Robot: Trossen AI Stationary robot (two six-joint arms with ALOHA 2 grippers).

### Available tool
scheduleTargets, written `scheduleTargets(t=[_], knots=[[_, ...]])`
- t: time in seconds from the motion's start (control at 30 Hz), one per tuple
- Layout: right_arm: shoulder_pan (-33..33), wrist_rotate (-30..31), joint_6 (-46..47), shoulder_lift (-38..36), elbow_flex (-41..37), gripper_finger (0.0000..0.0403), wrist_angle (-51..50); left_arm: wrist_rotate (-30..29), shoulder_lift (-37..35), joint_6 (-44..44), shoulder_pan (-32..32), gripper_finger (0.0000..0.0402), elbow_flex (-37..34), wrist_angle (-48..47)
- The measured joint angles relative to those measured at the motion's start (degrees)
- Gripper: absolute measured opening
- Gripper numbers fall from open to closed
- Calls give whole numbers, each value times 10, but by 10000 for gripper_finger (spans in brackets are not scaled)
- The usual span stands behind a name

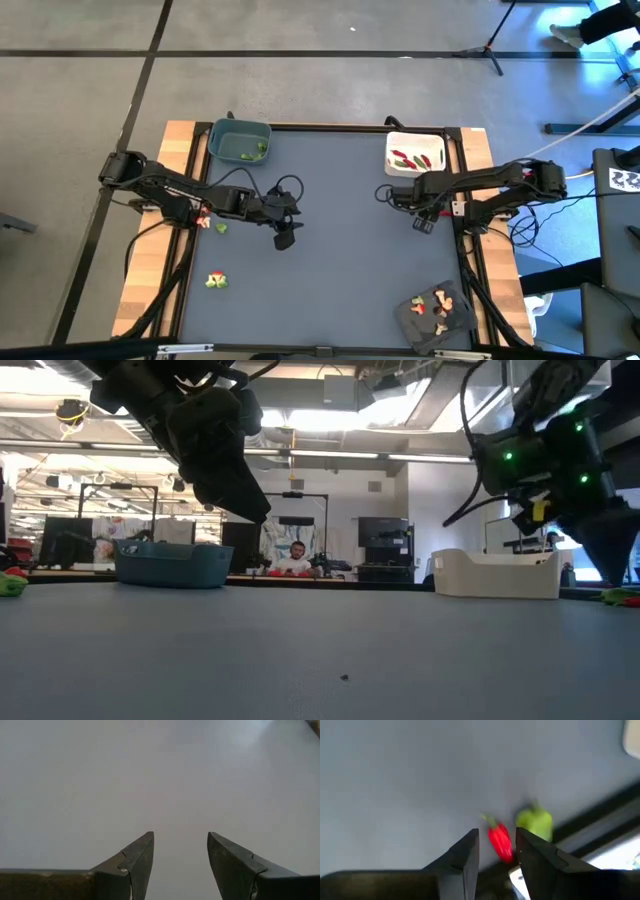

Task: Sort produce into baskets
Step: Put the red chili pepper into the white bin

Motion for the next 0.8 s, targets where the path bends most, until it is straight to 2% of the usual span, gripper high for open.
scheduleTargets(t=[0.13,0.63,0.8], knots=[[0,-22,-21,30,-9,120,14,-1,0,0,0,180,0,1],[0,-1,-14,214,-7,116,-4,-2,0,0,0,180,0,12],[0,-13,-26,229,-7,87,-3,-2,0,0,-1,180,0,12]])
